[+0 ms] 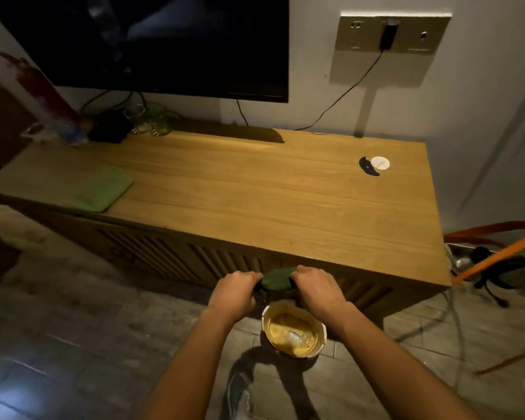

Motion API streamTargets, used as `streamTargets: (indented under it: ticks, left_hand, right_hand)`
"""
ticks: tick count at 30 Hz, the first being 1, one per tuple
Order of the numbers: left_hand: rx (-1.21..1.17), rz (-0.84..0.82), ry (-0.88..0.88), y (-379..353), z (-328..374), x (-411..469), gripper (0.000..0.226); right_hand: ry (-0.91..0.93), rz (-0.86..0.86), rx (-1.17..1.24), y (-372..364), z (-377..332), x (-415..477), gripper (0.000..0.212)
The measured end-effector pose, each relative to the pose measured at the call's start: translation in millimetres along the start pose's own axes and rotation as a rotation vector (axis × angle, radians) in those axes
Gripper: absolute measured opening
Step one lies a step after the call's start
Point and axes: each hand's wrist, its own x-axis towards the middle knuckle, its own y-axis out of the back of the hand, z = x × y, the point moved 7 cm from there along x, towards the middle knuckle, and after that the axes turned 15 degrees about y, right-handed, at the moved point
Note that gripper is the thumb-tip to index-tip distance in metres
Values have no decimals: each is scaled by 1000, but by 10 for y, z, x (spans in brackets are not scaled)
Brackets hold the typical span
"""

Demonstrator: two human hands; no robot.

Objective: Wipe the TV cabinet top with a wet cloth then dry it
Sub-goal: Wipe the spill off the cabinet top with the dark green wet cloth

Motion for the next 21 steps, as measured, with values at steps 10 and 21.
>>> streamTargets:
  ticks: [10, 21]
  left_hand:
    - [-23, 194, 26, 945, -1497, 1053, 33]
    - [-202, 169, 6, 299, -2149, 1973, 23]
  right_hand:
    - [125, 140, -31, 532, -474, 1917, 35]
    - [250, 24, -100, 155, -144, 3288, 47]
